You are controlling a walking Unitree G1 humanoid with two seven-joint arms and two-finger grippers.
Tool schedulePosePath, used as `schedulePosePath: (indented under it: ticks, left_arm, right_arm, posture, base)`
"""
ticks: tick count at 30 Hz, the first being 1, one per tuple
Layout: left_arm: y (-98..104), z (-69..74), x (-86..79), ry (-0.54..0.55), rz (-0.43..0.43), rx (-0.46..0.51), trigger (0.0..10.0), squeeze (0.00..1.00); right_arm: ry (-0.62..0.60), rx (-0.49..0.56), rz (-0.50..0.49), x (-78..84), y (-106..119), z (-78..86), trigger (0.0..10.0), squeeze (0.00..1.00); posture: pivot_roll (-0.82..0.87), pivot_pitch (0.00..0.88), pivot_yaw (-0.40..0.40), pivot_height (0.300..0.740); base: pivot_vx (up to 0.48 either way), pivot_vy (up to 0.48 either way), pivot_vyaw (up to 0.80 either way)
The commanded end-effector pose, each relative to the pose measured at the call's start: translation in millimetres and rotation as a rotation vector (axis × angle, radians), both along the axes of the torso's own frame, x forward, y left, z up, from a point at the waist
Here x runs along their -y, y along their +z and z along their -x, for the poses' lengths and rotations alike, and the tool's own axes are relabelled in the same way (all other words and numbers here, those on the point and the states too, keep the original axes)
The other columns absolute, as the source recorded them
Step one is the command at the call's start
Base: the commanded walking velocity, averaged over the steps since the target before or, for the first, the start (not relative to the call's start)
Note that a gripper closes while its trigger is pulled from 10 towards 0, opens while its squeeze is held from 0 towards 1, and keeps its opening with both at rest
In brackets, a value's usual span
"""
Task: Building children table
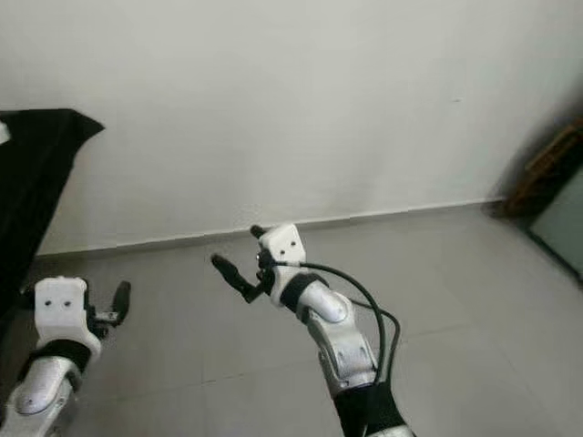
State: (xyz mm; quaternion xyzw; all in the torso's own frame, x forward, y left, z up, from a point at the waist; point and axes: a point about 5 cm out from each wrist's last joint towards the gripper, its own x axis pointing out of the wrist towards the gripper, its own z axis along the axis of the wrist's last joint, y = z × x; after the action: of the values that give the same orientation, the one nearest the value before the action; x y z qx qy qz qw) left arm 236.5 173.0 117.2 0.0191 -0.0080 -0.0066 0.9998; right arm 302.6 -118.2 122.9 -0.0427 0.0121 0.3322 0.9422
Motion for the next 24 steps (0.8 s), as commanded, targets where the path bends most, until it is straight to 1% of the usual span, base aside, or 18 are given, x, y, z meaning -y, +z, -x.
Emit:
schedulePosePath:
  ticks: [1, 9, 13, 15, 18, 22, 24]
  left_arm:
    - [-4.4, 5.8, -12.5, 0.044, -0.012, -0.025, 10.0, 0.0]
    - [-4.7, 6.5, -12.3, 0.038, -0.01, -0.028, 10.0, 0.0]
    - [-4.7, 6.6, -12.1, 0.037, -0.009, -0.029, 10.0, 0.0]
    - [-4.6, 7.2, -11.6, 0.036, -0.009, -0.029, 10.0, 0.0]
    - [-4.6, 7.2, -11.3, 0.035, -0.007, -0.029, 10.0, 0.0]
    - [-4.7, 7.2, -11.3, 0.035, -0.007, -0.029, 10.0, 0.0]
    - [-4.7, 7.0, -10.7, 0.032, -0.007, -0.03, 10.0, 0.0]
  right_arm:
    - [0.057, 0.018, -0.037, -18.2, 8.4, -1.4, 10.0, 0.0]
    - [0.067, 0.007, -0.047, -18.4, 8.7, -1.1, 10.0, 0.0]
    - [0.072, 0.009, -0.033, -18.3, 8.6, -0.7, 10.0, 0.0]
    - [0.073, 0.004, -0.026, -17.1, 7.7, -0.6, 10.0, 0.0]
    - [0.076, 0.0, -0.052, -16.9, 8.6, -0.7, 10.0, 0.0]
    - [0.077, 0.0, -0.057, -16.9, 9.0, -0.7, 10.0, 0.0]
    - [0.078, -0.008, -0.06, -16.7, 8.9, -1.1, 10.0, 0.0]
  posture:
    - [-0.25, 0.013, -0.064, 0.74]
    - [-0.25, 0.017, -0.065, 0.74]
    - [-0.25, 0.017, -0.067, 0.74]
    - [-0.25, 0.018, -0.069, 0.74]
    - [-0.25, 0.017, -0.07, 0.74]
    - [-0.25, 0.017, -0.07, 0.74]
    - [-0.25, 0.019, -0.07, 0.74]
  base:
    - [0.341, 0.0, 0.0]
    - [0.34, 0.0, 0.0]
    - [0.341, 0.0, 0.0]
    - [0.338, 0.0, 0.8]
    - [0.34, 0.0, 0.8]
    - [0.337, 0.0, 0.79]
    - [0.339, 0.0, 0.0]
